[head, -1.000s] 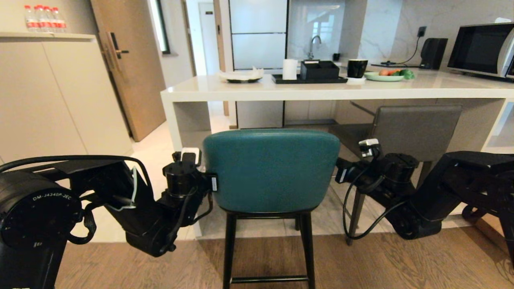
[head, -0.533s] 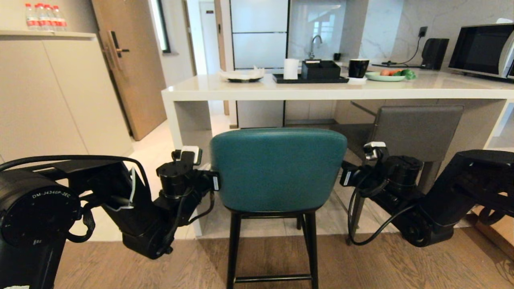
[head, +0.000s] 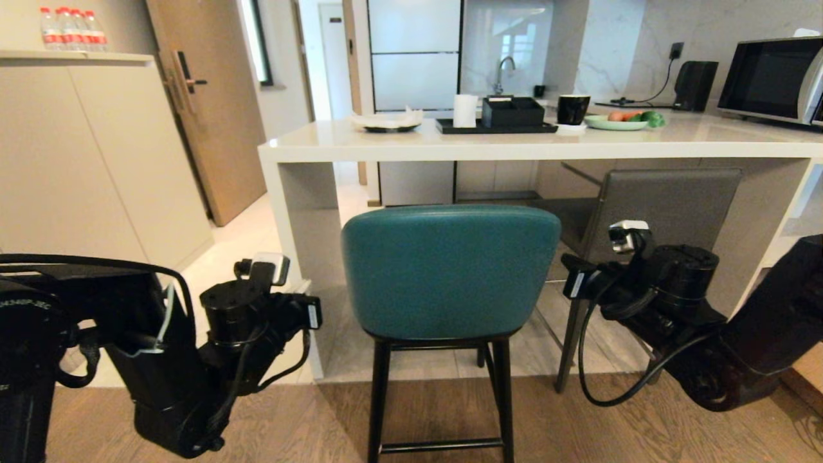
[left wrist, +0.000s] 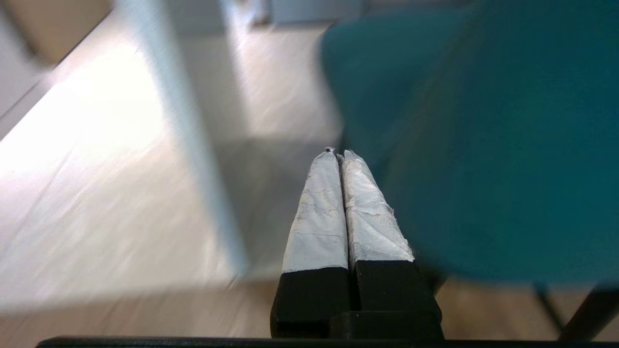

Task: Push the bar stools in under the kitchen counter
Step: Push the blue chair back under the dining table

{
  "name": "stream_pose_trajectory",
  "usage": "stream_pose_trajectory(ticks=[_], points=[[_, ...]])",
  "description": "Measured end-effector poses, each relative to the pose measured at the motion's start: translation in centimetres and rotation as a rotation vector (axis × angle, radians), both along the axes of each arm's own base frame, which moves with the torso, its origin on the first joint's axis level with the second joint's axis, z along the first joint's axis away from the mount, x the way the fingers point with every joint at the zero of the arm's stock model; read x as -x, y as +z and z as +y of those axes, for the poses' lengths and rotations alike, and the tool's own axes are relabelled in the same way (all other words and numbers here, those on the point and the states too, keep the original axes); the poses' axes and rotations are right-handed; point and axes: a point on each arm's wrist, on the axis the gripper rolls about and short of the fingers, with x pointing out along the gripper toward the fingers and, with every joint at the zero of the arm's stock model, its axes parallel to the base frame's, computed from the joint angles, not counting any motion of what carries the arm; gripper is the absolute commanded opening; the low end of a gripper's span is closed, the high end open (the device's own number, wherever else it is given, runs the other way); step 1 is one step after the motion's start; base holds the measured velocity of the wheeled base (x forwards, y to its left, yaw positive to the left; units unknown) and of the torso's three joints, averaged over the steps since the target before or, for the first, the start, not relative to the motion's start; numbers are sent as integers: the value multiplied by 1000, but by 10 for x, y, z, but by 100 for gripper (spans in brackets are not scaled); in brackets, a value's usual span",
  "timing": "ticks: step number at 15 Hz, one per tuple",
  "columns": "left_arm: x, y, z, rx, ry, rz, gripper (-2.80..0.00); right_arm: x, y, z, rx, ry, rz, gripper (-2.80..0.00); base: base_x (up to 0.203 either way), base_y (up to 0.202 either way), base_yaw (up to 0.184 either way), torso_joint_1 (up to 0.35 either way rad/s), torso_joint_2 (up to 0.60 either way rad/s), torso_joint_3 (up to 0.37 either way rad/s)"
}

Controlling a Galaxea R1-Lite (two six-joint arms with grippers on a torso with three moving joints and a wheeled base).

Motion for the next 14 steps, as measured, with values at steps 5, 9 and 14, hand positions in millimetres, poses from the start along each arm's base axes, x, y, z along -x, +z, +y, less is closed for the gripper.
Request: stream_pose_trajectory(ticks=[5, 9, 14], points=[[39, 15, 31, -10, 58, 40, -280, 58, 25, -21, 7, -144, 2, -280, 22, 0, 0, -1, 0, 2], [53, 30, 34, 0, 56, 5, -280, 87, 43, -28, 9, -161, -3, -280, 191, 0, 0, -2, 0, 3], [63, 35, 35, 4, 50, -2, -280, 103, 51, -29, 9, -154, -17, -280, 193, 0, 2, 2, -1, 1]])
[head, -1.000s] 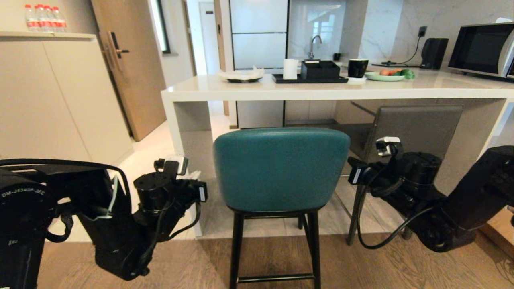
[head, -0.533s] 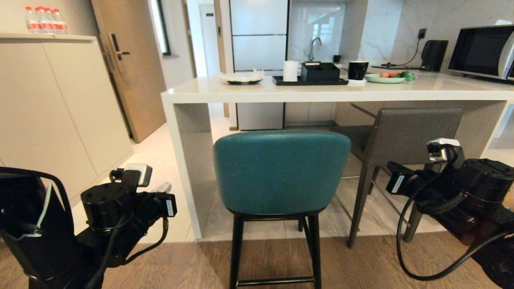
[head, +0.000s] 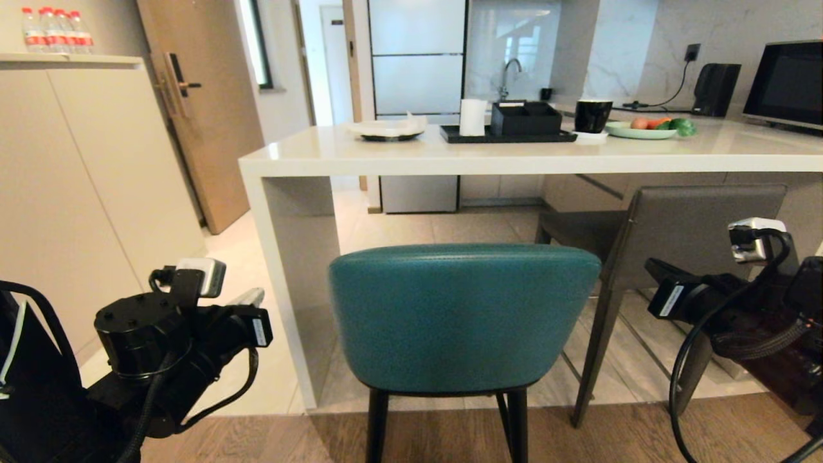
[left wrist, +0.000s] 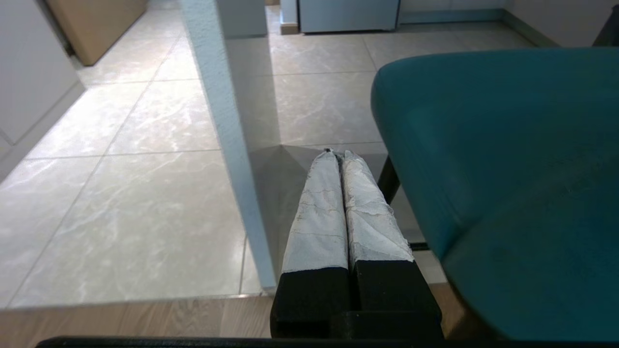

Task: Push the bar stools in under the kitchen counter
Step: Push the blue chair back under the dining table

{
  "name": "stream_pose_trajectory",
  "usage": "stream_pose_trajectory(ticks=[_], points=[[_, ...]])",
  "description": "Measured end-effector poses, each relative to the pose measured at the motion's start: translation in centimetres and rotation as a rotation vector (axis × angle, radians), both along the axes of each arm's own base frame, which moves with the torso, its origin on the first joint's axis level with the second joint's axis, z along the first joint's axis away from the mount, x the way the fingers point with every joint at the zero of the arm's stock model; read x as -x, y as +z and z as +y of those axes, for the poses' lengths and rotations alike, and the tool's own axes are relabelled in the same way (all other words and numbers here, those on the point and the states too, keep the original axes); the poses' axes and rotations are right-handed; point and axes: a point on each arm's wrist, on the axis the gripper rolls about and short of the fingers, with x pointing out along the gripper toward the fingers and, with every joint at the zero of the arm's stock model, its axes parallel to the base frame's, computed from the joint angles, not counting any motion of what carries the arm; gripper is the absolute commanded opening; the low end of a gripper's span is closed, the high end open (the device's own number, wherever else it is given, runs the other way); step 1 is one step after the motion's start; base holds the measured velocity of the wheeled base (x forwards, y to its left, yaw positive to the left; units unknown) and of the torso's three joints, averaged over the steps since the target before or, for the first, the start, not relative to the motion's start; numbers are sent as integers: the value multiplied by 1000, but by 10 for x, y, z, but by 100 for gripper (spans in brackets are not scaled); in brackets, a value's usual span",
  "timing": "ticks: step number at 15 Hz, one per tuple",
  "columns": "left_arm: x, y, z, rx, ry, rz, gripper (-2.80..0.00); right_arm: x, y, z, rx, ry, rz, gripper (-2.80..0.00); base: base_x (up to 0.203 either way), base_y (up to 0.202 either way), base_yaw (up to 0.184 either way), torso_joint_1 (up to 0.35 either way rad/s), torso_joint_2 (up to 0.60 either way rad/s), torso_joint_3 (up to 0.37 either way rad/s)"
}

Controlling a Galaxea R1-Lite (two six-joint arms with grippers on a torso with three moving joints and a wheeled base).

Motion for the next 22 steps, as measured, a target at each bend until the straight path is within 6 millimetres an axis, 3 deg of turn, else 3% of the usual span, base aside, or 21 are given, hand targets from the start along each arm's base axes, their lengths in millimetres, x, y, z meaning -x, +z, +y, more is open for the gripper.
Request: stream_pose_trajectory(ticks=[4, 7, 13, 18, 22], points=[[7, -4, -2, 16, -10, 29, -280, 8, -5, 1, 3, 13, 24, -280, 171, 0, 1, 4, 0, 4], [10, -9, -7, 26, -26, 50, -280, 13, -12, 7, 6, 43, 53, -280, 0, 0, 0, 0, 0, 0], [13, -25, -18, 16, -72, 118, -280, 20, -29, 33, 35, 151, 129, -280, 0, 0, 0, 0, 0, 0], [-18, -28, -39, 30, -105, 67, -280, 6, -39, 45, 45, 138, 137, -280, 0, 0, 0, 0, 0, 0], [-28, -28, -48, 36, -122, 43, -280, -2, -40, 44, 37, 120, 135, -280, 0, 0, 0, 0, 0, 0]])
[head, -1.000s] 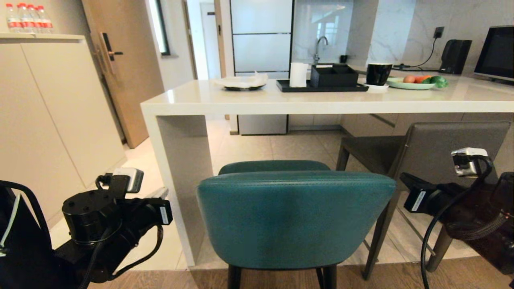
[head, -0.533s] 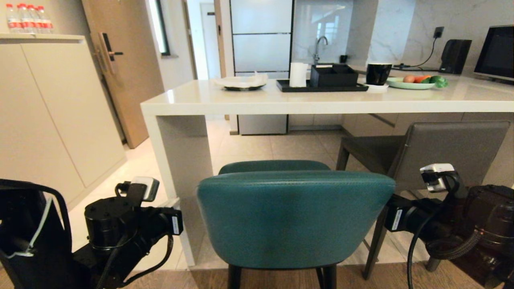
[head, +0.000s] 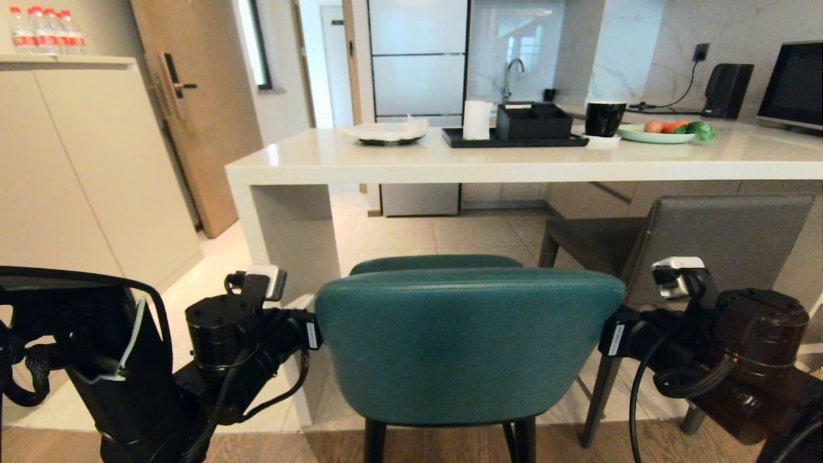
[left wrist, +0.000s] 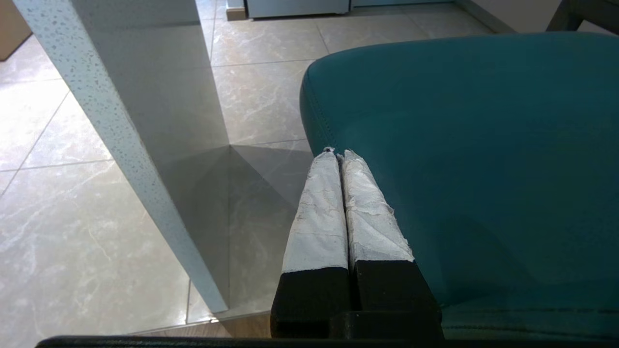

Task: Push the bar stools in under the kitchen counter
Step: Push the blue chair back under the dining table

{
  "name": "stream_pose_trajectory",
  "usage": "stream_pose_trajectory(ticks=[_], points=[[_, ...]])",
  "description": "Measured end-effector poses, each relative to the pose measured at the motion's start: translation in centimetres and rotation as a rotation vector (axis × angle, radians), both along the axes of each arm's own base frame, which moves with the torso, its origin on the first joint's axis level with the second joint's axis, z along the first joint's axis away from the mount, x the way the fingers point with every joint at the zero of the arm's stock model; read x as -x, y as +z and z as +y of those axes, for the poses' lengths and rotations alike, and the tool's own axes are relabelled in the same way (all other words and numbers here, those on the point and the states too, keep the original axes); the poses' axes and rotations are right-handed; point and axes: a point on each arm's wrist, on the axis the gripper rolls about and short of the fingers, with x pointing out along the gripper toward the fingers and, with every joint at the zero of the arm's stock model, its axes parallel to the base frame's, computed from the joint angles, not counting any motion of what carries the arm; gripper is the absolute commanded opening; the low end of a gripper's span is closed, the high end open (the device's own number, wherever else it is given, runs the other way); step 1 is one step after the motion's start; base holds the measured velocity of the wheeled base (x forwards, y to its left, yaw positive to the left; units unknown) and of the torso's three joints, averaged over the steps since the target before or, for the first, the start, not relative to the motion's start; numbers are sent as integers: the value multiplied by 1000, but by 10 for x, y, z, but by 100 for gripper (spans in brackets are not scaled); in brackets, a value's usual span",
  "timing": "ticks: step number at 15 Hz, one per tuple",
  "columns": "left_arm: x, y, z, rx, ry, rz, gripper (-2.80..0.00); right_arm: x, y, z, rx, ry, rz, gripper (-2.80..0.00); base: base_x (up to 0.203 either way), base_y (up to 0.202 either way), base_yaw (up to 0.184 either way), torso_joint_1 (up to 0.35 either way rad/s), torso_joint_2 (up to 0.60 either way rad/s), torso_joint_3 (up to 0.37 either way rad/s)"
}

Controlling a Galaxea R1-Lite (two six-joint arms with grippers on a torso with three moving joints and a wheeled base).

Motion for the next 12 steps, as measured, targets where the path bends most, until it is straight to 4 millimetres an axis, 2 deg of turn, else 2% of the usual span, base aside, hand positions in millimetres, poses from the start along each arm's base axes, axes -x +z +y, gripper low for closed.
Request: stream_pose_trajectory(ticks=[3, 8, 10, 12], points=[[-1, -1, -3, 2, -8, -1, -280, -2, -1, -2, 1, 2, 3, -280, 0, 0, 0, 0, 0, 0], [-2, 0, -15, 6, -27, -15, -280, -15, 1, 10, -3, 20, -17, -280, 0, 0, 0, 0, 0, 0], [0, -2, -10, 3, -24, -2, -280, -15, 1, 11, -7, 26, -18, -280, 0, 0, 0, 0, 0, 0], [5, -4, 6, -5, -10, 27, -280, -15, 1, 13, -7, 37, -18, -280, 0, 0, 0, 0, 0, 0]])
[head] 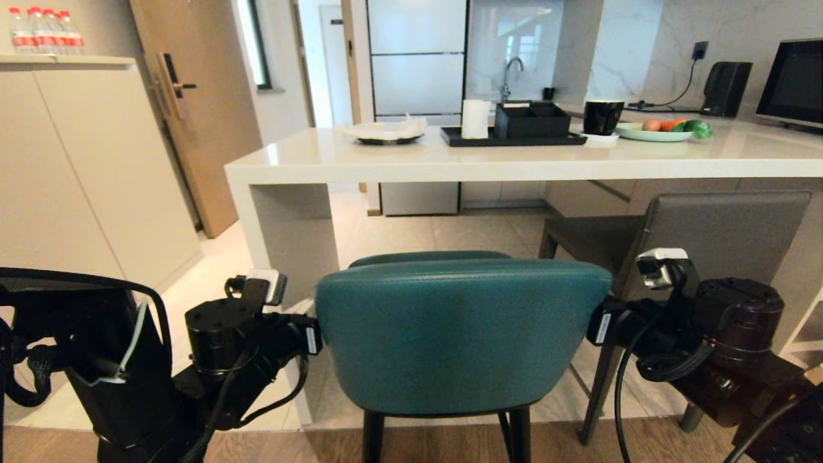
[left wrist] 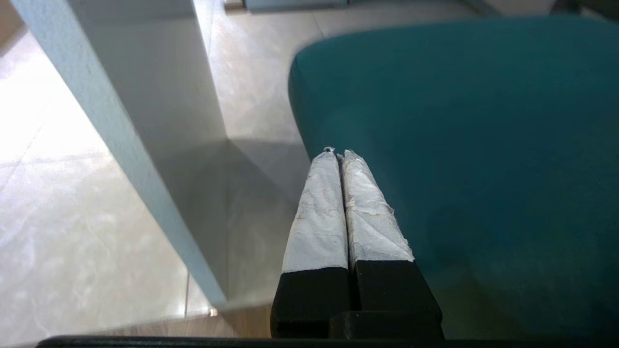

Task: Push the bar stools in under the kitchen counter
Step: Push the blue chair back under the dining table

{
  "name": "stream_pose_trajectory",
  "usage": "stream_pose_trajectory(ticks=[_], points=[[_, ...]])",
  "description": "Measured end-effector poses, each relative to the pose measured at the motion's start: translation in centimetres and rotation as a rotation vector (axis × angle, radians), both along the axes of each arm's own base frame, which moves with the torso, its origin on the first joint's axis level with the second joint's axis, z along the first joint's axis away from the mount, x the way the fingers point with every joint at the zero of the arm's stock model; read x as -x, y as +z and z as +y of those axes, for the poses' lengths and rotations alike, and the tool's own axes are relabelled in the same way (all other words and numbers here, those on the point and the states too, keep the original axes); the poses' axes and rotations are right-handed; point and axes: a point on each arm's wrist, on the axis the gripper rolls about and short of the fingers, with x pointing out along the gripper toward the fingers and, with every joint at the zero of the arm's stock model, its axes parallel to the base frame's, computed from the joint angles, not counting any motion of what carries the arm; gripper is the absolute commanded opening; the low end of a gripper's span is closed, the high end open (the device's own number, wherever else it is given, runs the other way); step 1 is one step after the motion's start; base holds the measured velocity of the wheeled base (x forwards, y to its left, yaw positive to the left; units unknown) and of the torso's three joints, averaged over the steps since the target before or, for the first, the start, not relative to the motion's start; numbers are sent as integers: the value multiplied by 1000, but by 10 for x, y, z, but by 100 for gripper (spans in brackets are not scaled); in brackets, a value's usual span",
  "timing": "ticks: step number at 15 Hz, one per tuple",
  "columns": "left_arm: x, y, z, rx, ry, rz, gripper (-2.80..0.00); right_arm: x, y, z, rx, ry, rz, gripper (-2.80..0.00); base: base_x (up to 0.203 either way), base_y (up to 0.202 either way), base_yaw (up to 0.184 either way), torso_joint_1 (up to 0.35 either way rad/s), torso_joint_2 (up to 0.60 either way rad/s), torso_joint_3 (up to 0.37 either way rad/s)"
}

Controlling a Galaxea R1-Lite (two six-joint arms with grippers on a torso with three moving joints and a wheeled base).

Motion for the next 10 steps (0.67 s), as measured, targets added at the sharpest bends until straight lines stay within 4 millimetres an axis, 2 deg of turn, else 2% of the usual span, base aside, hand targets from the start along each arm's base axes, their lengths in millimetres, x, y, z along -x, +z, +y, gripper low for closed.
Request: stream_pose_trajectory(ticks=[2, 4, 10], points=[[7, 0, 14, 1, 11, 24, -280, 0, 0, 0, 1, 2, 1, -280, 0, 0, 0, 0, 0, 0], [11, 4, 17, 9, 16, 19, -280, 0, 0, 1, 0, 3, 1, -280, 0, 0, 0, 0, 0, 0], [9, 13, -11, 26, -56, -37, -280, -1, -3, 1, 1, -1, 9, -280, 0, 0, 0, 0, 0, 0]])
